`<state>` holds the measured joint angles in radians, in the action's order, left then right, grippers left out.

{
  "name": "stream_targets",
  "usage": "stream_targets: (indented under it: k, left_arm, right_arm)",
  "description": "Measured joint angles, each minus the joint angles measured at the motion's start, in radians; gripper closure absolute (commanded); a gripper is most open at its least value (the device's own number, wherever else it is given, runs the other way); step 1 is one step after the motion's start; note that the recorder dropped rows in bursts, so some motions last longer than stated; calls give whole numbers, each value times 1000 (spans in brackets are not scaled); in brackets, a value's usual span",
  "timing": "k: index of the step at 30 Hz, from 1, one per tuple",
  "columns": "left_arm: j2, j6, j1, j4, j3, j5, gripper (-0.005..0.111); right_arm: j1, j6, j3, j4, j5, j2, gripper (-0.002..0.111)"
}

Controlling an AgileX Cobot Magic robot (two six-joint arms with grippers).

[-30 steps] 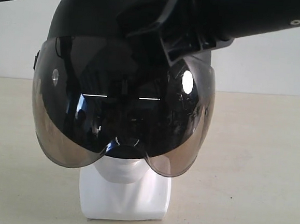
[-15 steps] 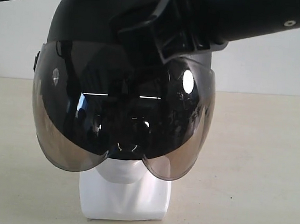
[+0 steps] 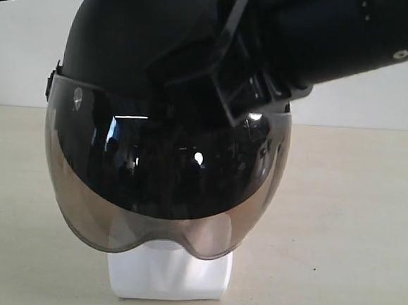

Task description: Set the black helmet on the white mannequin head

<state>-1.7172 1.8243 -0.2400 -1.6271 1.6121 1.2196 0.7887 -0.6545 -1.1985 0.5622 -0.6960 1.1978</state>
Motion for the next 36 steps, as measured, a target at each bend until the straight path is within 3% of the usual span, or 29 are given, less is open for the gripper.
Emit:
stream_targets:
  k: [36]
  left_arm:
    - [0,30,0,4,0,0,102]
  right_arm:
    - [1,25,73,10,-66,7,109]
